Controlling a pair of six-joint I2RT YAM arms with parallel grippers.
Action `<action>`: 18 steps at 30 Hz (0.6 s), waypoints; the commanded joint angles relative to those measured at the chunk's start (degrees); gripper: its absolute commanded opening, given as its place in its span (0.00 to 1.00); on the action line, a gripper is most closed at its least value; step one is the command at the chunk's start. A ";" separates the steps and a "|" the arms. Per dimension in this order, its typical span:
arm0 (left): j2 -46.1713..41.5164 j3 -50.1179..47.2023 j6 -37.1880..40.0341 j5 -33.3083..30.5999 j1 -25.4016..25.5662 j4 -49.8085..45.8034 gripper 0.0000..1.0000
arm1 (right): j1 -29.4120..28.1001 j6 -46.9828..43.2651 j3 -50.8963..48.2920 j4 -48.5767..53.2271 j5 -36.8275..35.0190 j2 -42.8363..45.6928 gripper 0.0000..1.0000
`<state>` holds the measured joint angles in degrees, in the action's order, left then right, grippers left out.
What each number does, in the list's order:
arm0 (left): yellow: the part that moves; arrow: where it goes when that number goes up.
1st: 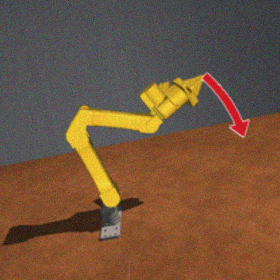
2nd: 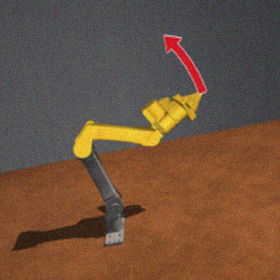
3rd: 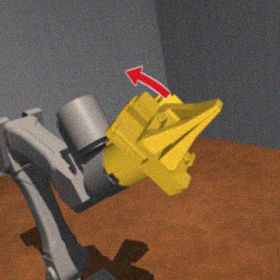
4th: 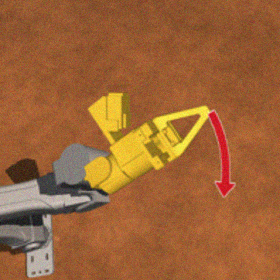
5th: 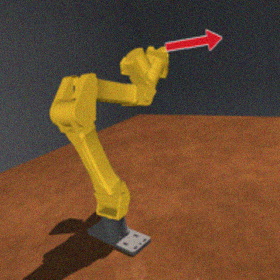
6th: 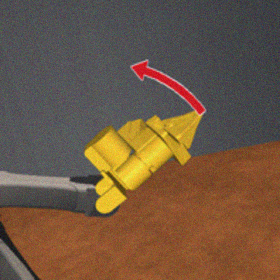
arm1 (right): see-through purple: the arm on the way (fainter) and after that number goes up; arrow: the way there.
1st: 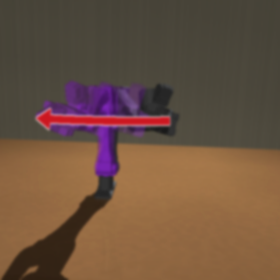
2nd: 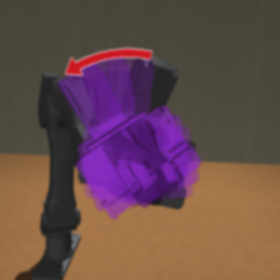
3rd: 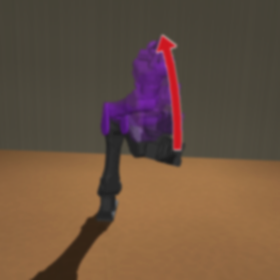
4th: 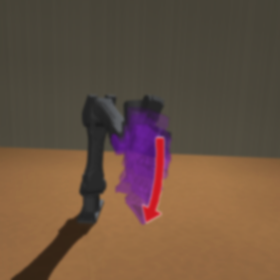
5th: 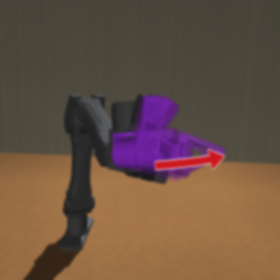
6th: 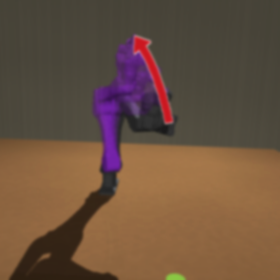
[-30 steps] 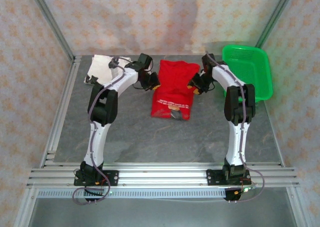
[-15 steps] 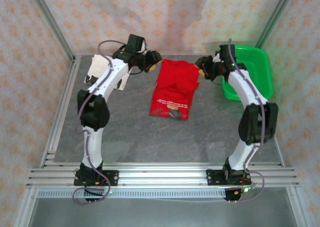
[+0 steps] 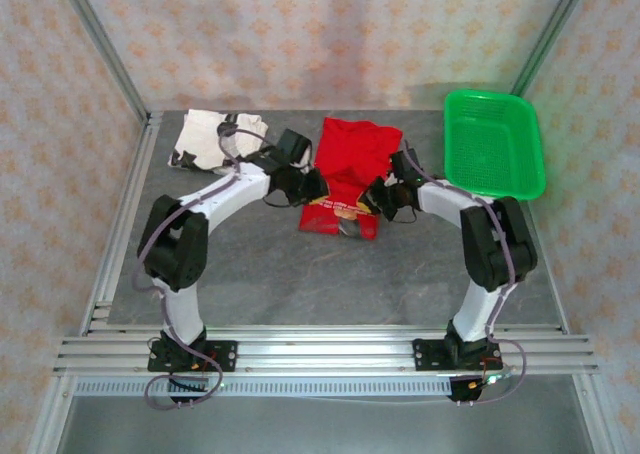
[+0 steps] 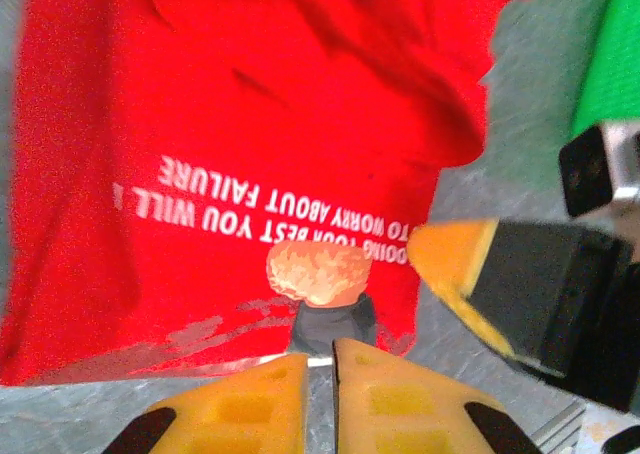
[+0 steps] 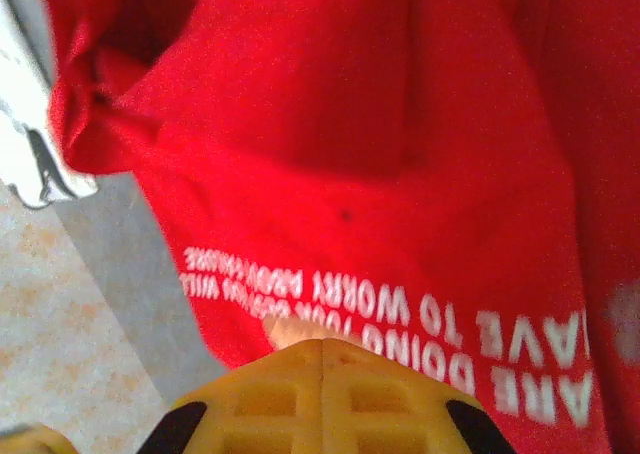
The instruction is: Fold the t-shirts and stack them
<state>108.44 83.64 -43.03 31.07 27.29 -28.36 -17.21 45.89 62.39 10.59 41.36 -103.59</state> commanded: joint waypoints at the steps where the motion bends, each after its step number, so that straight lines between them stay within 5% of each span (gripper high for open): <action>1: 4.01 0.04 -1.79 -2.15 0.35 4.91 0.11 | -0.01 2.34 2.68 -7.15 -2.50 -4.07 0.00; 15: 16.80 5.49 5.20 -8.22 0.58 -1.38 0.07 | 5.69 8.72 18.09 -10.94 -5.66 -18.10 0.00; 18: 16.37 5.42 5.70 -7.51 0.58 -0.43 0.07 | 7.72 13.18 21.09 -18.37 -5.16 -20.46 0.04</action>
<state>123.39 88.86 -39.66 26.13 28.10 -26.30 -11.57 54.72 80.47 -0.71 38.11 -121.82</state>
